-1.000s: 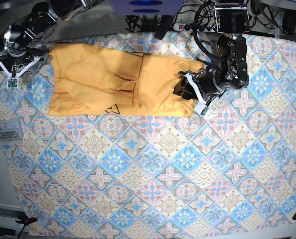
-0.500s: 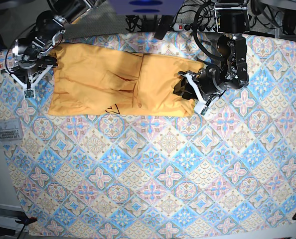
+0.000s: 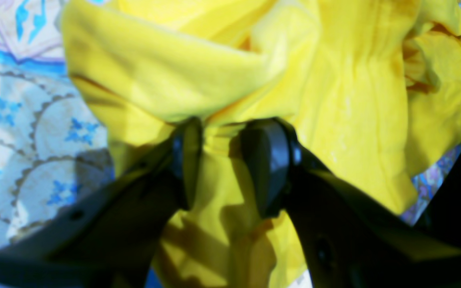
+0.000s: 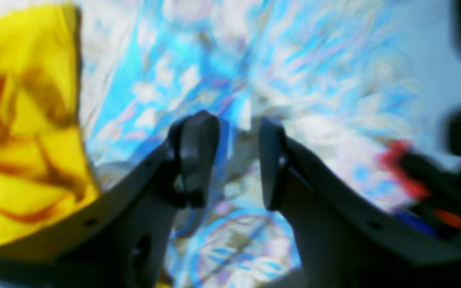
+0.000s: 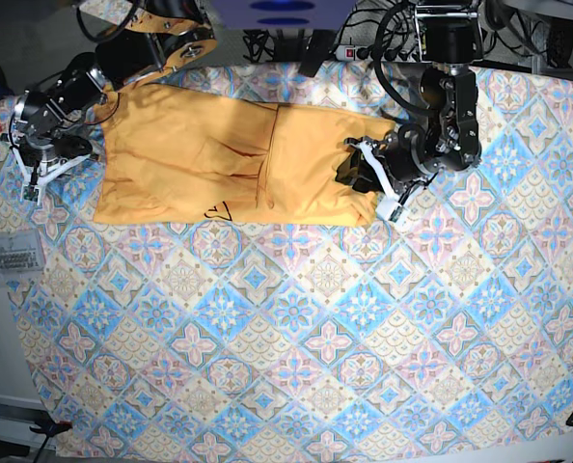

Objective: Fold the T-shirt properly
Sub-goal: 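Lower the right gripper and grasp the strip's outer end, then adjust the right gripper's grip on the strip's end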

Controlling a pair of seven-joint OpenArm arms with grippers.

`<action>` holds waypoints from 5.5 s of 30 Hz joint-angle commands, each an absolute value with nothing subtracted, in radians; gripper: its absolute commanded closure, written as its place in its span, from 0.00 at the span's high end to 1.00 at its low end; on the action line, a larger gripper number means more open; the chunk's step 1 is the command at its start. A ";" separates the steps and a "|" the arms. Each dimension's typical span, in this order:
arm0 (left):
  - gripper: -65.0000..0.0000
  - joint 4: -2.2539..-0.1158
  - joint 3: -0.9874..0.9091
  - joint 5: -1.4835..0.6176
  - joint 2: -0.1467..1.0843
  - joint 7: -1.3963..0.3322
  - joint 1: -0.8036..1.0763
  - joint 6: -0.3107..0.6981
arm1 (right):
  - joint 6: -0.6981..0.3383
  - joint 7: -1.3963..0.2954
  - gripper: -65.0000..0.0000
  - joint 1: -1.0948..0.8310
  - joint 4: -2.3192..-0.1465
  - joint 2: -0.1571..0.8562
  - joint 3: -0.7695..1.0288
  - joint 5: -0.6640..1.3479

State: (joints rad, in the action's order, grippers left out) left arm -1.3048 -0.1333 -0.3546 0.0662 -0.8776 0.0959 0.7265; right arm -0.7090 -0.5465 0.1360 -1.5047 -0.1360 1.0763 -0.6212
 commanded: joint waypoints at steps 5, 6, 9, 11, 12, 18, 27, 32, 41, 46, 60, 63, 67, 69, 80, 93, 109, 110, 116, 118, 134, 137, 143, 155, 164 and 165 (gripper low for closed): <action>0.35 -1.294 -0.128 -0.291 0.064 -0.929 0.101 0.698 | -0.698 -0.518 0.31 0.156 -1.442 -0.059 1.075 -0.607; 0.35 -1.294 -0.128 -0.291 0.065 -0.929 0.101 0.698 | -0.698 -0.516 0.31 0.153 -1.434 -0.050 1.075 -0.607; 0.35 -1.294 -0.130 -0.291 0.065 -0.929 0.101 0.698 | -0.698 -0.516 0.31 0.151 -1.397 -0.013 1.075 -0.607; 0.35 -1.294 -0.130 -0.291 0.065 -0.929 0.101 0.698 | -0.698 -0.518 0.31 0.151 -1.357 0.022 1.075 -0.607; 0.35 -1.294 -0.130 -0.291 0.065 -0.929 0.101 0.698 | -0.698 -0.519 0.31 0.151 -1.336 0.042 1.075 -0.607; 0.35 -1.294 -0.130 -0.291 0.065 -0.929 0.101 0.698 | -0.698 -0.530 0.31 0.148 -1.285 0.077 1.070 -0.630; 0.35 -1.294 -0.130 -0.289 0.065 -0.928 0.101 0.698 | -0.698 -0.544 0.31 0.093 -1.303 0.071 1.020 -0.659; 0.35 -1.293 -0.130 -0.289 0.065 -0.928 0.099 0.698 | -0.698 -0.544 0.31 0.102 -1.409 -0.010 1.020 -0.657; 0.35 -1.293 -0.130 -0.289 0.065 -0.928 0.099 0.698 | -0.698 -0.542 0.31 0.136 -1.583 -0.125 1.021 -0.664; 0.35 -1.293 -0.130 -0.289 0.065 -0.928 0.101 0.698 | -0.698 -0.541 0.31 0.136 -1.587 -0.125 1.026 -0.661; 0.35 -1.293 -0.130 -0.289 0.065 -0.928 0.101 0.698 | -0.579 -0.549 0.31 0.142 -1.630 -0.157 1.041 -0.559; 0.35 -1.293 -0.130 -0.289 0.065 -0.928 0.101 0.698 | -0.535 -0.553 0.31 0.143 -1.626 -0.157 1.041 -0.516; 0.35 -1.293 -0.130 -0.289 0.065 -0.926 0.101 0.698 | -0.475 -0.667 0.31 0.163 -1.560 -0.157 1.043 -0.432; 0.35 -1.293 -0.130 -0.289 0.065 -0.926 0.101 0.698 | -0.473 -0.714 0.31 0.196 -1.517 -0.157 1.047 -0.378; 0.35 -1.293 -0.128 -0.289 0.085 -0.908 0.101 0.698 | -0.473 -0.937 0.31 0.209 -1.391 -0.157 1.043 0.001; 0.35 -1.291 -0.127 -0.243 0.088 -0.886 0.097 0.698 | -0.479 -1.125 0.31 0.209 -1.227 -0.082 0.998 0.295; 0.35 -1.291 -0.127 -0.242 0.088 -0.885 0.096 0.698 | -0.529 -1.244 0.31 0.079 -1.500 0.005 0.894 0.295; 0.35 -1.291 -0.127 -0.242 0.088 -0.885 0.096 0.698 | -0.529 -1.259 0.31 0.079 -1.511 0.012 0.894 0.295; 0.35 -1.291 -0.127 -0.242 0.085 -0.885 0.096 0.698 | -0.550 -1.320 0.31 0.041 -1.580 0.013 0.878 0.297; 0.35 -1.291 -0.127 -0.242 0.085 -0.885 0.096 0.698 | -0.573 -1.320 0.31 0.018 -1.596 0.012 0.842 0.297; 0.35 -1.291 -0.127 -0.242 0.085 -0.885 0.096 0.698 | -0.579 -1.311 0.31 -0.084 -1.673 0.038 0.613 0.294; 0.35 -1.291 -0.127 -0.242 0.085 -0.885 0.096 0.698 | -0.579 -1.310 0.31 -0.084 -1.667 0.051 0.579 0.294; 0.35 -1.291 -0.127 -0.242 0.085 -0.885 0.099 0.698 | -0.581 -1.251 0.31 -0.081 -1.567 0.053 0.559 0.294; 0.35 -1.291 -0.128 -0.242 0.085 -0.885 0.097 0.698 | -0.608 -1.211 0.63 -0.076 -1.514 0.064 0.558 0.295; 0.35 -1.291 -0.128 -0.242 0.085 -0.885 0.096 0.698 | -0.698 -1.147 0.54 -0.073 -1.348 0.064 0.559 0.295; 0.35 -1.291 -0.128 -0.242 0.085 -0.885 0.096 0.698 | -0.698 -1.147 0.52 -0.073 -1.345 0.064 0.559 0.295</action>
State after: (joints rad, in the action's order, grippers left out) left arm -1.2976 -0.1276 -0.3180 0.0807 -0.8318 0.0967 0.7422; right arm -0.6960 -1.1213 -0.0723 -1.3533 0.0696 0.5648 0.3073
